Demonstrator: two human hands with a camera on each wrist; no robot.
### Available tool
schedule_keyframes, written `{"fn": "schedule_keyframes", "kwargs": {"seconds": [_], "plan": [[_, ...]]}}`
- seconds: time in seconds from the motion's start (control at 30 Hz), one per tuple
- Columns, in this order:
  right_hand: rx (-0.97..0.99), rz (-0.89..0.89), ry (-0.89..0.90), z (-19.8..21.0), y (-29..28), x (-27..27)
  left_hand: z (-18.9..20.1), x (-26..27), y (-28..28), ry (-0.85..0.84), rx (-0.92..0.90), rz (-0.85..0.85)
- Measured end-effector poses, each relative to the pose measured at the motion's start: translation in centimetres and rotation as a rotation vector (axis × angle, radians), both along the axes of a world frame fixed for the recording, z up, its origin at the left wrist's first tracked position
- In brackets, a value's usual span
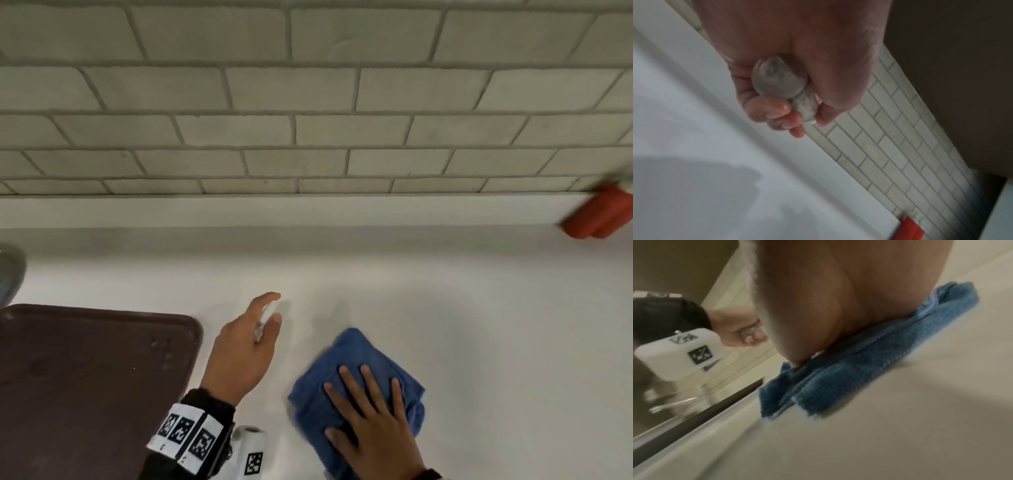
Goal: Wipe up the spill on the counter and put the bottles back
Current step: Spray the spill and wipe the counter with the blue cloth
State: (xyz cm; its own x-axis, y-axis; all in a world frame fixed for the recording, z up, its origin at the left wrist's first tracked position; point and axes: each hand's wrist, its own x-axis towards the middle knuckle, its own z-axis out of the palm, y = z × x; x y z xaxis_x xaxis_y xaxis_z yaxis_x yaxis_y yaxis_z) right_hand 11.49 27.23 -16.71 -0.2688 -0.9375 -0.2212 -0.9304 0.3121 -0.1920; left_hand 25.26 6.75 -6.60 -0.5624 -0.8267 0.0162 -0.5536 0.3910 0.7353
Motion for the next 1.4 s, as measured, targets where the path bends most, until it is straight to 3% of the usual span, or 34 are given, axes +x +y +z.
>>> {"fn": "schedule_keyframes", "kwargs": {"seconds": [0.2,0.37,0.57,0.87,1.03,1.23,1.4], "plan": [[0.191,-0.455,-0.049,0.8,9.6,-8.5,-0.1,-7.9,1.5,-0.055,-0.102,-0.063],[0.178,-0.538,-0.095,1.5,13.3,-13.5,-0.1,-12.9,4.0,-0.130,-0.133,-0.164],[0.161,-0.495,-0.093,1.3,11.8,-17.2,0.4,-14.2,8.0,-0.137,-0.144,-0.183],[0.183,-0.351,-0.077,1.1,1.7,-22.1,0.8,-10.9,12.0,-0.121,-0.072,-0.126],[0.156,-0.212,-0.049,0.8,1.0,-18.8,0.9,-9.0,12.5,-0.097,-0.041,-0.041],[0.056,0.059,0.054,-0.9,8.1,-11.3,0.9,-6.5,12.7,-0.095,0.018,0.023],[0.083,-0.014,-0.009,0.5,6.3,-11.6,1.4,-4.2,12.6,-0.066,0.028,0.053]]}}
